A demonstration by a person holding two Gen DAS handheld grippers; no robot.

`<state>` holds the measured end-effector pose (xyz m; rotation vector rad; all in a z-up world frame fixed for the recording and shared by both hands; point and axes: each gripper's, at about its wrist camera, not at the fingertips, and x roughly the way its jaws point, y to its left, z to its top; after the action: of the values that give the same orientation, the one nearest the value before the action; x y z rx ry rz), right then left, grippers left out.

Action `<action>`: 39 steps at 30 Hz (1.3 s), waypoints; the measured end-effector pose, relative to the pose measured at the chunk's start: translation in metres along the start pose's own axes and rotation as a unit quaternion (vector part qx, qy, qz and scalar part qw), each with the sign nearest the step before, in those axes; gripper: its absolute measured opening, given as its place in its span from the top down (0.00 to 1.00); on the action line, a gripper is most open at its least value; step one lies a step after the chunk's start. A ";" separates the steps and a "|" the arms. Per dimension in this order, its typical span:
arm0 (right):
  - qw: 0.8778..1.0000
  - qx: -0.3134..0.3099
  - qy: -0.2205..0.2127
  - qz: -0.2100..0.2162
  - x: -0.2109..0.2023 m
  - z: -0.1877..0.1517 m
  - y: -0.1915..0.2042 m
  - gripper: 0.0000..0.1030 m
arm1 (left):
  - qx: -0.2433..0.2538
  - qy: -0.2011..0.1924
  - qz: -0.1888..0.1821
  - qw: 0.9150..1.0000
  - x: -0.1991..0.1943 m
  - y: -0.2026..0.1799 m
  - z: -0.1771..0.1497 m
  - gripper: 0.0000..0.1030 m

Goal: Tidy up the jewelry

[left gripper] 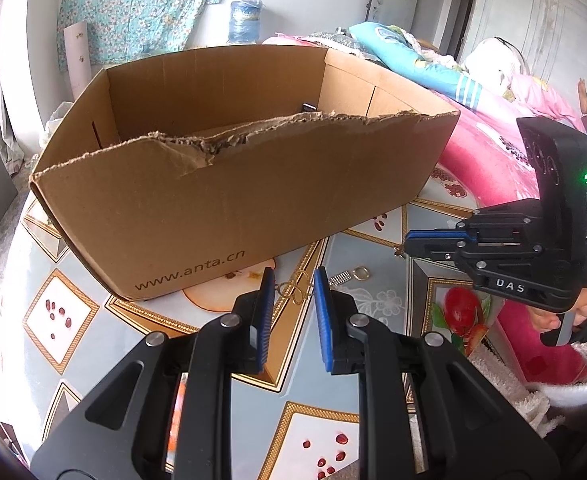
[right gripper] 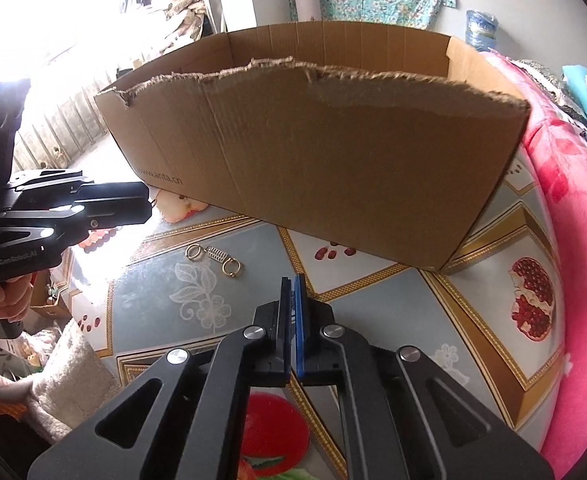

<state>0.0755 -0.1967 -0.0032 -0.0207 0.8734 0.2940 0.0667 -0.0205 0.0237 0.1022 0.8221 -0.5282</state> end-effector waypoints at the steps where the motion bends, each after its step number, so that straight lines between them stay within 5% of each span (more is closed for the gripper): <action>1: 1.000 0.001 -0.002 -0.001 -0.003 -0.001 0.000 0.98 | 0.000 -0.001 0.000 1.000 -0.001 0.000 0.000 0.82; 12: 0.999 -0.005 -0.001 -0.049 -0.006 -0.005 0.002 0.98 | 0.002 -0.010 0.003 1.000 -0.011 -0.002 -0.002 0.82; 24: 1.000 -0.006 0.018 -0.025 0.001 -0.009 0.007 0.98 | -0.010 -0.008 0.004 1.000 -0.006 0.004 -0.003 0.82; 32: 0.999 0.018 0.015 -0.038 0.004 0.000 0.009 0.79 | -0.017 -0.005 0.002 1.000 -0.001 0.007 -0.003 0.82; 39: 0.995 0.076 0.000 -0.068 0.010 0.000 0.012 0.79 | -0.019 -0.001 0.002 1.000 0.004 0.006 -0.002 0.82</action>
<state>0.0783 -0.1825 -0.0097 0.0607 0.8887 0.1002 0.0704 -0.0166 0.0182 0.0681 0.8306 -0.5093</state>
